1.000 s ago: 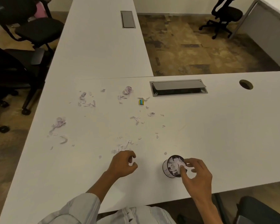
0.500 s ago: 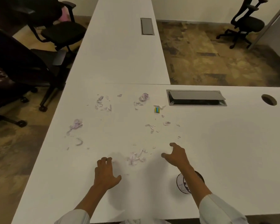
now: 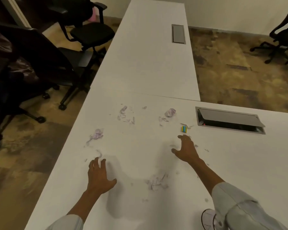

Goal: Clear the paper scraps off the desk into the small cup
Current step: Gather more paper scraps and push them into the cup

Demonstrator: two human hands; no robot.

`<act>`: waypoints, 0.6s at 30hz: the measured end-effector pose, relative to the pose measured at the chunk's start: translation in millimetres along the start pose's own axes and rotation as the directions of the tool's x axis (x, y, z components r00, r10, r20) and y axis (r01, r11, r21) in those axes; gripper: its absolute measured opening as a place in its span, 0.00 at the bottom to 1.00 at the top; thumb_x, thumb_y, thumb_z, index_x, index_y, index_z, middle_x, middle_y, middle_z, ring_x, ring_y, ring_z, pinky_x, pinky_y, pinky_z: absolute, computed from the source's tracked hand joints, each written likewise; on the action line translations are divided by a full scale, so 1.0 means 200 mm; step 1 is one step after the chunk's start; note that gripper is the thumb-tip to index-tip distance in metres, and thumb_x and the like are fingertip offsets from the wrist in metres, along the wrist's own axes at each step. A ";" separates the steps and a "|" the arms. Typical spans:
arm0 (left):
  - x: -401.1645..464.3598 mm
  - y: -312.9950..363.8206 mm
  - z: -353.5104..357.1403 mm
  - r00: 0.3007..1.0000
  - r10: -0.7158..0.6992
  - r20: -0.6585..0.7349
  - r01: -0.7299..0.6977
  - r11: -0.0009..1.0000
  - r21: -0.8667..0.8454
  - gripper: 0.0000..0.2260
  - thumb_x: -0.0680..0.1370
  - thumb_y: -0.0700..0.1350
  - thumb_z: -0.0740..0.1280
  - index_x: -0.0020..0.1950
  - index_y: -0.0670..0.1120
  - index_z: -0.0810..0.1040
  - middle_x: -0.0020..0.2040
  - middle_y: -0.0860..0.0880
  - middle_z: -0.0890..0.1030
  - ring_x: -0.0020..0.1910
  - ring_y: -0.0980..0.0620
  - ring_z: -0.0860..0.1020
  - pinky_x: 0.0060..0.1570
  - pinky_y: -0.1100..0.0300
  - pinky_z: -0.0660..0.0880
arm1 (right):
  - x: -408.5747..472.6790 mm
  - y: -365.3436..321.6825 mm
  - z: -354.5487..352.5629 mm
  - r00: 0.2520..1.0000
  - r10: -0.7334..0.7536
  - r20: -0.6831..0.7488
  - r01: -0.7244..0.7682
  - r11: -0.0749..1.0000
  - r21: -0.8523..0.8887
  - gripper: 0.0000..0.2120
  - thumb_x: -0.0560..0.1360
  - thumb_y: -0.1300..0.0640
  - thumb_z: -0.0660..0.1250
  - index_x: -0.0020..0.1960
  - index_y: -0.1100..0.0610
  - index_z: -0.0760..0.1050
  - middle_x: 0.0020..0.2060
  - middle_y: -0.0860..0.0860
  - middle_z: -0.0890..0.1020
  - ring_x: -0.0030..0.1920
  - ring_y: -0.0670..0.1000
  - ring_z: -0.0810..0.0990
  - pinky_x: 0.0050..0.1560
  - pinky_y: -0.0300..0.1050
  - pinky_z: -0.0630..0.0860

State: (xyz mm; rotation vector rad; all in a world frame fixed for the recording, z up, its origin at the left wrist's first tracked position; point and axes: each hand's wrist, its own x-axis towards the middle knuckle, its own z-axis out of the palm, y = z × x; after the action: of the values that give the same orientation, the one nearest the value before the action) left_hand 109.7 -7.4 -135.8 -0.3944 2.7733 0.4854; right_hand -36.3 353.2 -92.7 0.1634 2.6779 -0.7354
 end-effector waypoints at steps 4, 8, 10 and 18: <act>0.17 -0.11 -0.07 0.998 -0.059 -0.002 0.059 0.998 -0.034 0.48 0.59 0.61 0.75 0.72 0.43 0.61 0.73 0.37 0.59 0.71 0.35 0.54 0.65 0.40 0.65 | 0.32 -0.14 -0.07 0.999 -0.023 -0.034 0.020 0.996 -0.083 0.37 0.69 0.47 0.73 0.72 0.56 0.62 0.74 0.59 0.59 0.74 0.60 0.57 0.71 0.55 0.59; 0.37 -0.22 -0.15 0.999 -0.039 0.000 0.039 0.997 -0.065 0.53 0.58 0.65 0.75 0.75 0.46 0.56 0.75 0.40 0.56 0.72 0.37 0.56 0.64 0.40 0.67 | 0.60 -0.24 -0.08 0.998 -0.035 -0.050 0.026 0.985 -0.169 0.38 0.70 0.44 0.72 0.74 0.55 0.61 0.74 0.60 0.59 0.74 0.62 0.56 0.71 0.55 0.57; 0.46 -0.25 -0.20 1.000 -0.002 0.025 0.004 0.999 -0.046 0.57 0.57 0.69 0.74 0.77 0.50 0.50 0.77 0.43 0.52 0.73 0.38 0.55 0.65 0.42 0.66 | 0.71 -0.27 -0.08 0.999 -0.021 -0.042 0.013 0.981 -0.193 0.38 0.70 0.44 0.71 0.74 0.53 0.59 0.75 0.61 0.57 0.73 0.64 0.57 0.70 0.55 0.57; 0.80 -0.36 -0.38 0.974 0.199 0.105 -0.196 0.980 -0.038 0.55 0.57 0.72 0.71 0.76 0.61 0.46 0.78 0.51 0.40 0.75 0.40 0.47 0.69 0.40 0.59 | 1.02 -0.24 0.00 0.997 -0.014 0.073 0.036 0.950 -0.310 0.40 0.72 0.36 0.65 0.76 0.55 0.56 0.75 0.58 0.58 0.76 0.57 0.49 0.72 0.54 0.50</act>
State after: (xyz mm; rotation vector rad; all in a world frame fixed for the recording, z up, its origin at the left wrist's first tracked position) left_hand -33.3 -134.9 -141.5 -0.0933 2.7150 0.5731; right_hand -235.2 315.5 -145.5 0.0220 2.6892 -0.3094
